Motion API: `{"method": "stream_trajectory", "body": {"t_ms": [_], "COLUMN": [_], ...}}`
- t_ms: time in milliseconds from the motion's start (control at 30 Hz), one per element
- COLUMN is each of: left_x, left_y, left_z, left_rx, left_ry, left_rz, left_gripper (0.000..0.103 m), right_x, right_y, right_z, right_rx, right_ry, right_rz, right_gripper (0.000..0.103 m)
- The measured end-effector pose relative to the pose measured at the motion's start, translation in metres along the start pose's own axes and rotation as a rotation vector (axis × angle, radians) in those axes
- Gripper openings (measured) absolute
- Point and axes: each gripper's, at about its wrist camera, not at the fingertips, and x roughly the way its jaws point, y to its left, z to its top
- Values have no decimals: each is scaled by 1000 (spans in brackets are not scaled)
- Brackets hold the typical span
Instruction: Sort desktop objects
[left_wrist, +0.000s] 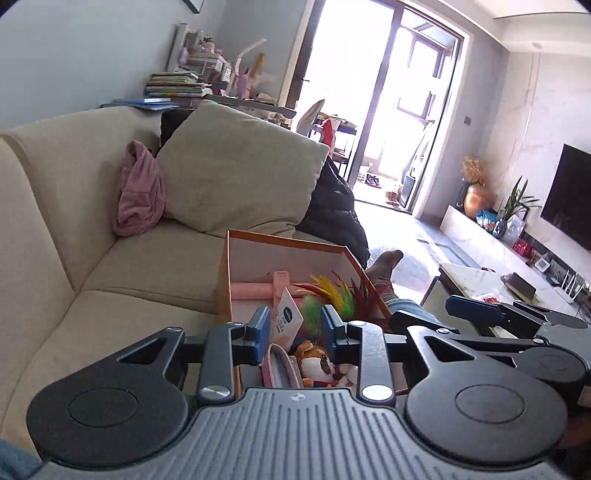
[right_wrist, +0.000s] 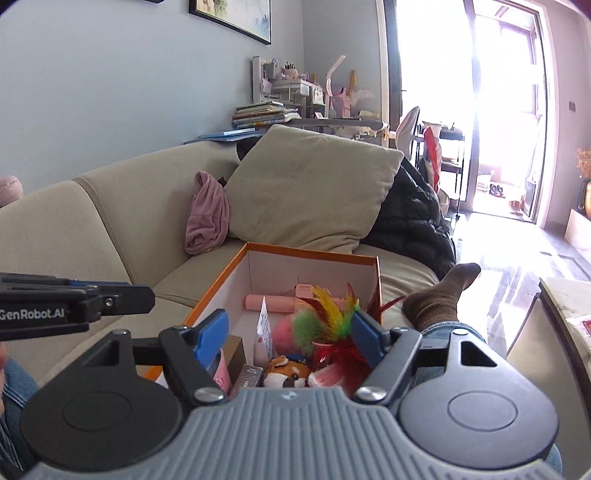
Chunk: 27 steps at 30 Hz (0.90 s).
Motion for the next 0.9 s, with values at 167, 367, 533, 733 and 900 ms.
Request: {"method": "stream_trajectory", "body": {"t_ms": [167,367,533,733,900], "left_x": [5,12,19,24,36], "left_y": [1,0,1,6,1], "left_z": [-16,-30,-44,-52,-59], "left_rx": [-13,-7,-21,-26,28], "left_ry": [36,58,69,43,76], "left_rz": [44,97,129,189,198], "left_gripper": [59,82,86,87,87], "right_x": [-2,8,19,30,32], "right_y": [3,-6,-9,-3,4], "right_z": [-11,-38,-60,-72,-78], "right_rx": [-30,51,79,56,19], "right_ry": [32,107,134,122,96], "right_rz": [-84,-126,-131,-129,-129], "right_gripper": [76,77,77,79,87]}}
